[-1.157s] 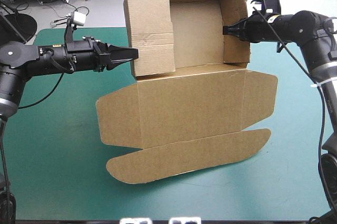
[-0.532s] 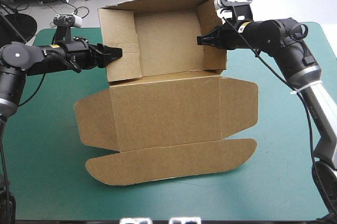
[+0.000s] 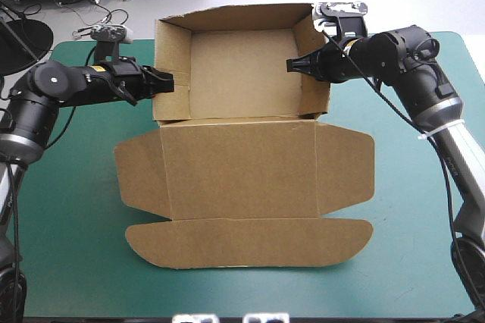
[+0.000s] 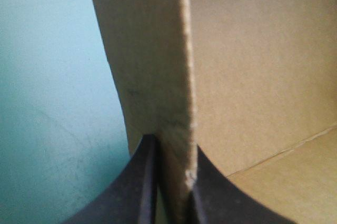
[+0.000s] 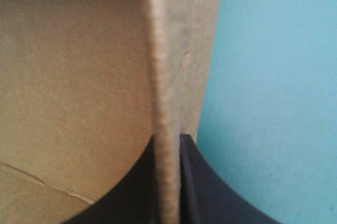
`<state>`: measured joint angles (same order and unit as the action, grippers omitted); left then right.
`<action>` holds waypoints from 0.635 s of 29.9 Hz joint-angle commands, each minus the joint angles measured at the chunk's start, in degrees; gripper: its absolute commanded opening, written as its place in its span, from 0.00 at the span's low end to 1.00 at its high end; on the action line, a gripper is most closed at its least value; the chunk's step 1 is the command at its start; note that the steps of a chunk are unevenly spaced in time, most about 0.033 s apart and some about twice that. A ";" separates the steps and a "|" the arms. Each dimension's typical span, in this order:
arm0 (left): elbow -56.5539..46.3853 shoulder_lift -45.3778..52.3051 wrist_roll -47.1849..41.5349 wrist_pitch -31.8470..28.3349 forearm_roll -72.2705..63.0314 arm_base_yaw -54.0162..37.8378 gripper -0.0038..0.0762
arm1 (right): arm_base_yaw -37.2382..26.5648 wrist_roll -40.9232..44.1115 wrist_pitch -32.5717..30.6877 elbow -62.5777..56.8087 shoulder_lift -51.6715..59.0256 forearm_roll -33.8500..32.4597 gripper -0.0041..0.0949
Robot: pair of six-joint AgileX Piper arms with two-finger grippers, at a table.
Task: Fold the box
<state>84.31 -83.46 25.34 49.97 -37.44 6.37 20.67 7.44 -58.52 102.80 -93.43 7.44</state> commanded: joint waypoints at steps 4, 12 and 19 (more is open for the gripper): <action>1.93 0.06 -18.31 -2.91 16.32 10.83 0.04 | 0.81 2.17 -10.18 1.88 -2.12 1.05 0.04; 1.93 -9.18 -25.34 2.61 22.67 14.67 0.04 | 1.06 2.56 -12.14 1.88 -10.01 2.99 0.04; 1.93 -15.83 -26.74 3.38 24.37 15.79 0.04 | 2.77 2.56 -10.59 1.88 -15.50 1.11 0.04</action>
<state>84.31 -100.31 -1.85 55.41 -8.25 20.69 21.57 11.26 -72.03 102.85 -110.41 3.44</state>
